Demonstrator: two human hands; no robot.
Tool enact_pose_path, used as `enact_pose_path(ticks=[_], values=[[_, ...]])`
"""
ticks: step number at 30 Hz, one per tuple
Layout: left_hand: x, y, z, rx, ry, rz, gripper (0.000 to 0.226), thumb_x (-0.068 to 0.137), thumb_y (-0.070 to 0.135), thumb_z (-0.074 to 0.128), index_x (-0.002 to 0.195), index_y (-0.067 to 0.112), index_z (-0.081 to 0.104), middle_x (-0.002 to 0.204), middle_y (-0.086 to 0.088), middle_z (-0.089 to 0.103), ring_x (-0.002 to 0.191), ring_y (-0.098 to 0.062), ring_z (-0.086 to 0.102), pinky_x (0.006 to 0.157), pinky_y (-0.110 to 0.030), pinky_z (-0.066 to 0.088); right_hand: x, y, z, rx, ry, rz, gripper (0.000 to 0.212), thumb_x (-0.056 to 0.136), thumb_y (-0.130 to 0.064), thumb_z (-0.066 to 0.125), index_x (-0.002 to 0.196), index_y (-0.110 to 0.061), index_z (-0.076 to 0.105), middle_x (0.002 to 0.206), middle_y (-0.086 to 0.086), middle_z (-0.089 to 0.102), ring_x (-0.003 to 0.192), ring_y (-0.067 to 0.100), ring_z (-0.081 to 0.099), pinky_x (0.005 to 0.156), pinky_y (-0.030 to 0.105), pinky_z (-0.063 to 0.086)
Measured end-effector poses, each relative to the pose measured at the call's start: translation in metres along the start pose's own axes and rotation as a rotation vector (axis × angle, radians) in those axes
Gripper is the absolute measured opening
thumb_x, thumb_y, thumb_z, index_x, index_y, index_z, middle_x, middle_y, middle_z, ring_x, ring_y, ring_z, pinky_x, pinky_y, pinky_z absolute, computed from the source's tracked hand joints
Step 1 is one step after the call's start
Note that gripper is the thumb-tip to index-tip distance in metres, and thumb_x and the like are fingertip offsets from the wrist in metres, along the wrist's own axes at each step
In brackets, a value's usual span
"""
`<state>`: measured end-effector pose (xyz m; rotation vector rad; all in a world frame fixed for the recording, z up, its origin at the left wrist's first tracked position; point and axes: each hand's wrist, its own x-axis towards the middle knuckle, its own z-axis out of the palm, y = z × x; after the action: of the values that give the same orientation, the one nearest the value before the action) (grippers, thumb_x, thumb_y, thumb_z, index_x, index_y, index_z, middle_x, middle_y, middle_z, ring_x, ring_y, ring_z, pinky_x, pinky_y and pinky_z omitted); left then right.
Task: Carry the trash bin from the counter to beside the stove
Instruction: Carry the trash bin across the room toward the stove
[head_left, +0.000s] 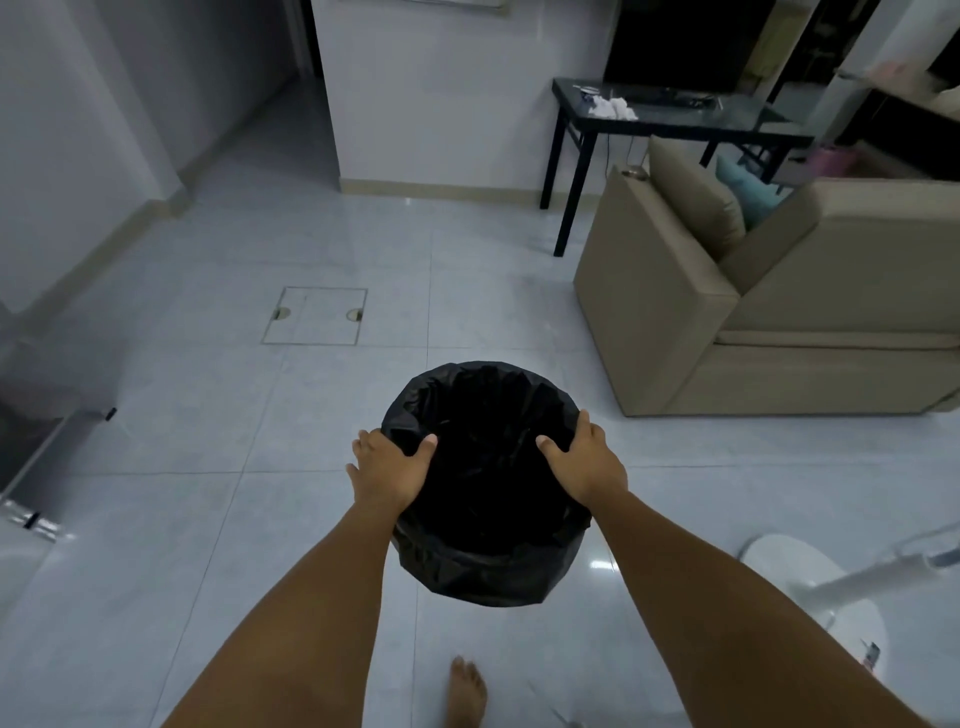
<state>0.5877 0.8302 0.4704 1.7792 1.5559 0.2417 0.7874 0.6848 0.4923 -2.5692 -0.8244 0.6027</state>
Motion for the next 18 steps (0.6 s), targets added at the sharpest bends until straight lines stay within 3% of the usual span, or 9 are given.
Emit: enact_pose_path(ticks=[8,18], values=[[0.122,0.078,-0.005,0.015,0.004,0.01,0.1,0.087,0.064,0.05,0.154,0.0,0.013,0.164,-0.016,0.014,0.154,-0.03,0.009,0.125,-0.048,0.009,0.139,-0.053,-0.03,-0.017,0.0,-0.031,0.086,0.093,-0.063,0.04,0.157,-0.018,0.004,0.161,0.008,0.021,0.137,0.037,0.041,0.104,0.048,0.04],[0.288,0.152,0.004,-0.029,0.033,-0.009,0.101,0.086,0.064,0.053,0.153,-0.002,0.016,0.162,-0.017,0.02,0.152,-0.031,0.015,0.124,-0.049,0.013,0.316,-0.121,-0.043,-0.01,-0.005,-0.054,0.087,0.092,-0.063,0.041,0.157,-0.016,0.007,0.161,0.009,0.022,0.138,0.036,0.039,0.107,0.049,0.038]])
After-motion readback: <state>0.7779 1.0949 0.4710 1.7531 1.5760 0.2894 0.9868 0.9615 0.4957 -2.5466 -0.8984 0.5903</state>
